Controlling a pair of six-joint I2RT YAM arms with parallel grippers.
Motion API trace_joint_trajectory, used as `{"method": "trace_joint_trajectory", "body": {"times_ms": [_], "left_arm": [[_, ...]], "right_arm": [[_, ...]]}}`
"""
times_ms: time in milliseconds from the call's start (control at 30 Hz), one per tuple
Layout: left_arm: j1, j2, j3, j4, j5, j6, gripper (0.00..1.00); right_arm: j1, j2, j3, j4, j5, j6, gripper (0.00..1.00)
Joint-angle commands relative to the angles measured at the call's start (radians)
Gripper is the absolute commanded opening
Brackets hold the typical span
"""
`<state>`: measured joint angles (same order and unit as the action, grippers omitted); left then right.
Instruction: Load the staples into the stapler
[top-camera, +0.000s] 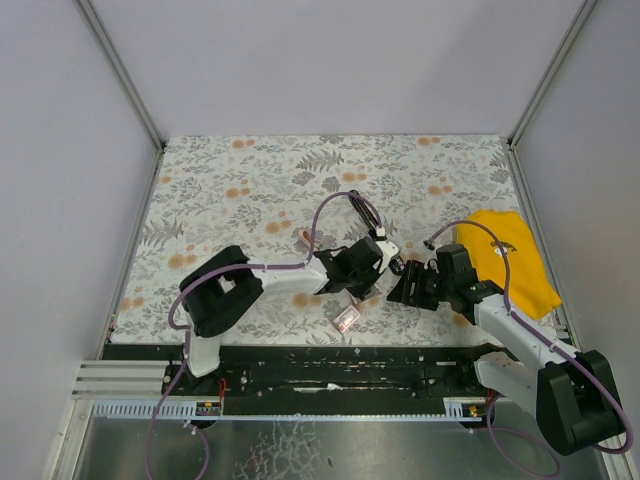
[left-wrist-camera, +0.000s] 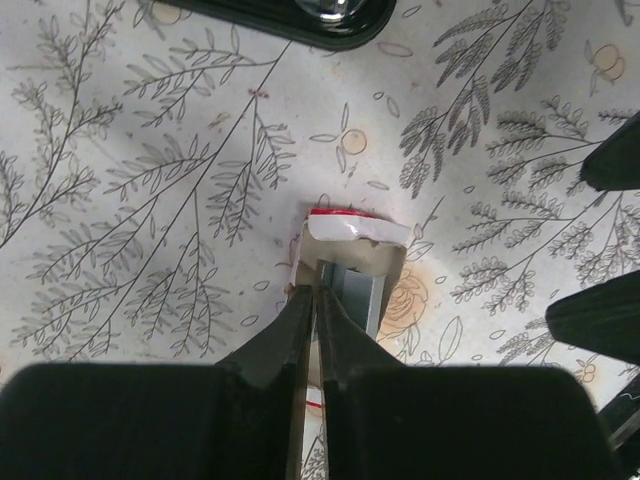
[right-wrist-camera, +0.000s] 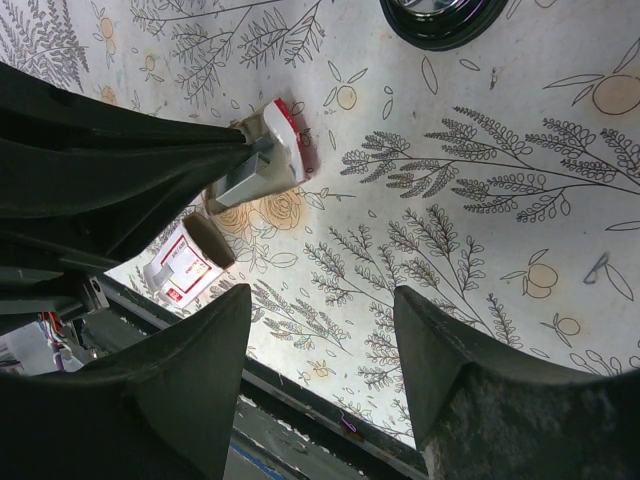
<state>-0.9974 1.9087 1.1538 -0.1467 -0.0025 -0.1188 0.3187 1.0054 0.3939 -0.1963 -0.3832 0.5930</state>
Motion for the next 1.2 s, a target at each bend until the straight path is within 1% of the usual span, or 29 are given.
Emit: {"method": "trace_joint_trajectory", "body": {"times_ms": [0, 100, 267, 400, 500, 633, 700, 833, 1000, 1167], "left_arm": [[0.002, 0.042, 0.021, -0.001, 0.044, 0.005, 0.03], [0.000, 0.036, 0.017, 0.002, 0.020, 0.005, 0.00], [-0.002, -0.009, -0.006, 0.016, -0.122, 0.011, 0.00], [-0.002, -0.066, -0.039, 0.058, -0.153, -0.001, 0.00], [0.000, -0.110, -0.047, 0.074, -0.136, -0.018, 0.00], [0.019, -0.160, -0.050, 0.080, -0.123, -0.040, 0.06], [0.038, -0.181, -0.049, 0.079, -0.102, -0.048, 0.10], [0.070, -0.205, -0.060, 0.085, -0.037, -0.076, 0.12], [0.086, -0.128, -0.017, 0.035, 0.044, -0.096, 0.15], [0.115, -0.056, 0.012, 0.028, 0.135, -0.140, 0.20]], "right_arm": [[0.007, -0.001, -0.001, 0.024, 0.003, 0.004, 0.66], [0.007, -0.003, 0.000, 0.020, 0.007, 0.004, 0.66], [0.006, -0.001, 0.004, 0.026, 0.010, 0.004, 0.65], [0.008, 0.016, 0.030, 0.032, -0.008, -0.028, 0.66], [0.007, 0.008, 0.072, 0.025, 0.011, -0.085, 0.68], [0.008, 0.049, 0.179, -0.035, 0.074, -0.138, 0.69], [0.008, 0.085, 0.219, -0.040, 0.084, -0.141, 0.69], [0.009, 0.134, 0.237, 0.012, 0.057, -0.105, 0.68], [0.009, 0.162, 0.228, 0.052, 0.033, -0.084, 0.68], [0.009, 0.143, 0.208, 0.042, 0.040, -0.084, 0.68]]}}
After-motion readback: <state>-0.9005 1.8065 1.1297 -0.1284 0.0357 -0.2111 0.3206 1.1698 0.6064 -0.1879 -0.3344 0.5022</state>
